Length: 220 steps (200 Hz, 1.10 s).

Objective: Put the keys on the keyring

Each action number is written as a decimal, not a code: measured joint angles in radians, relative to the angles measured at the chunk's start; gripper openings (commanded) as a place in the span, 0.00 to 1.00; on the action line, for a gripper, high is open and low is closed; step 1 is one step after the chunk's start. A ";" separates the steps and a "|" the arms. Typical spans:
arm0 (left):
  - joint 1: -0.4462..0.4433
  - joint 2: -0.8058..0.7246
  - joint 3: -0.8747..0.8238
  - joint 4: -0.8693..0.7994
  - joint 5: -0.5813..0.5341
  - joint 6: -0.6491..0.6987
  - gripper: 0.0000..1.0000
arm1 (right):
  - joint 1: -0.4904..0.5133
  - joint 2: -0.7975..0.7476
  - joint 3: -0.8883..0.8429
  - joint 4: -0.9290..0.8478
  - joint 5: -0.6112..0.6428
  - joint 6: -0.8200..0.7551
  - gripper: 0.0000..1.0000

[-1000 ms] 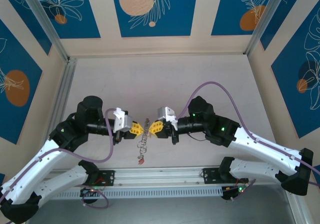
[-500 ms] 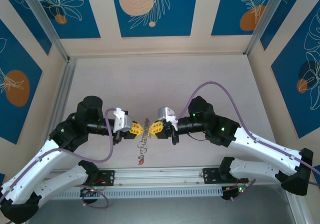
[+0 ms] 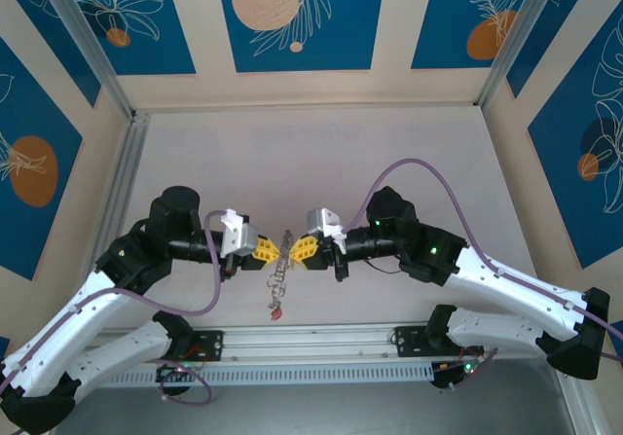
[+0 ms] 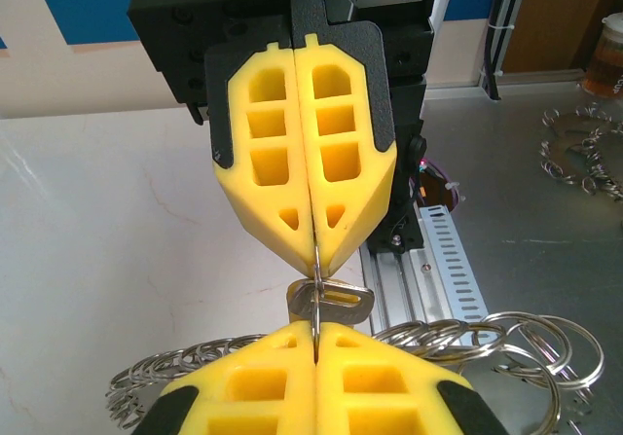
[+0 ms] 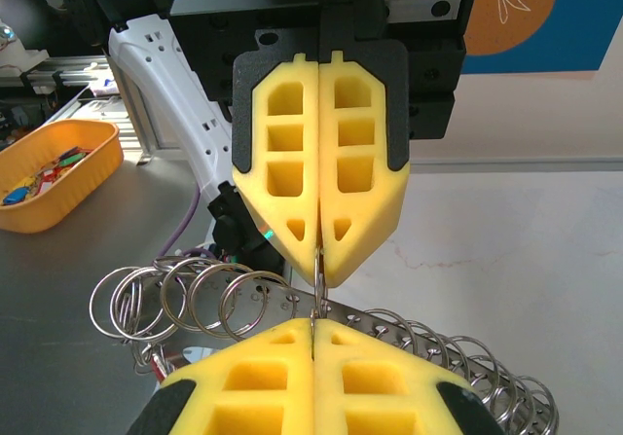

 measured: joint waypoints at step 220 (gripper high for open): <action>0.000 0.000 0.000 0.000 0.008 0.000 0.00 | -0.008 -0.014 -0.029 0.029 0.003 0.026 0.00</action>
